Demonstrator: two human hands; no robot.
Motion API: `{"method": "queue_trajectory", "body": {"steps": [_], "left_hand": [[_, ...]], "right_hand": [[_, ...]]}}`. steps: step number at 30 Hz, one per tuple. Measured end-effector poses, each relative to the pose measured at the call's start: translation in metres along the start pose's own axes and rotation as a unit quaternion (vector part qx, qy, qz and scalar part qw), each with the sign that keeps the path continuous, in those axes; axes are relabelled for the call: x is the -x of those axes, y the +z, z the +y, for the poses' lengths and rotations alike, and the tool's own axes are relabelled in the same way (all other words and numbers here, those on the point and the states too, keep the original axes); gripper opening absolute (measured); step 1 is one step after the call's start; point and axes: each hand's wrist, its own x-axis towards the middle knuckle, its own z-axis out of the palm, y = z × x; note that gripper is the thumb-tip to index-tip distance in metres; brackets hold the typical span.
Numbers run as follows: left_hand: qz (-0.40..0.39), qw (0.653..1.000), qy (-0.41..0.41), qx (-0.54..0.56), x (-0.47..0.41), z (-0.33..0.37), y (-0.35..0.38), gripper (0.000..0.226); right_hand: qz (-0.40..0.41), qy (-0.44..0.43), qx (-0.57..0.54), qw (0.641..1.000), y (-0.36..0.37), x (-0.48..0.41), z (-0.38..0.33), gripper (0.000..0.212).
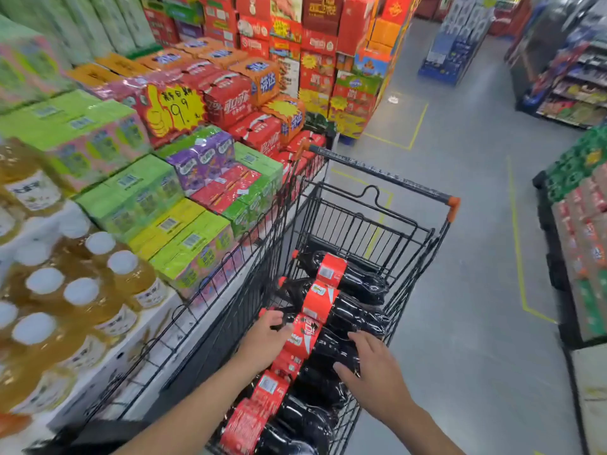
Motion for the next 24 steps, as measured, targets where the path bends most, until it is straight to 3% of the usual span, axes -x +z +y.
{"method": "queue_trajectory", "body": {"steps": [9,16,20,22,24], "left_hand": [[-0.021,0.985,-0.128,0.117,-0.112,0.012,0.014,0.075],[0.037,0.952,-0.222,0.205,-0.182,0.032,0.036,0.084],[0.060,0.928,-0.258,0.263,-0.248,-0.022,0.063,0.114],[0.043,0.904,-0.287,0.313,-0.267,-0.040,0.072,0.101],[0.028,0.887,-0.299,0.351,-0.258,-0.020,0.066,0.065]], "right_hand": [[-0.020,0.025,0.048,0.998,-0.006,-0.081,0.018,0.082],[-0.048,0.032,0.052,0.997,0.000,-0.134,0.038,0.086],[-0.065,0.023,0.058,0.996,0.009,-0.161,0.051,0.093],[-0.069,0.023,0.056,0.996,0.013,-0.171,0.058,0.100],[-0.078,0.024,0.052,0.995,0.015,-0.180,0.063,0.109]]}}
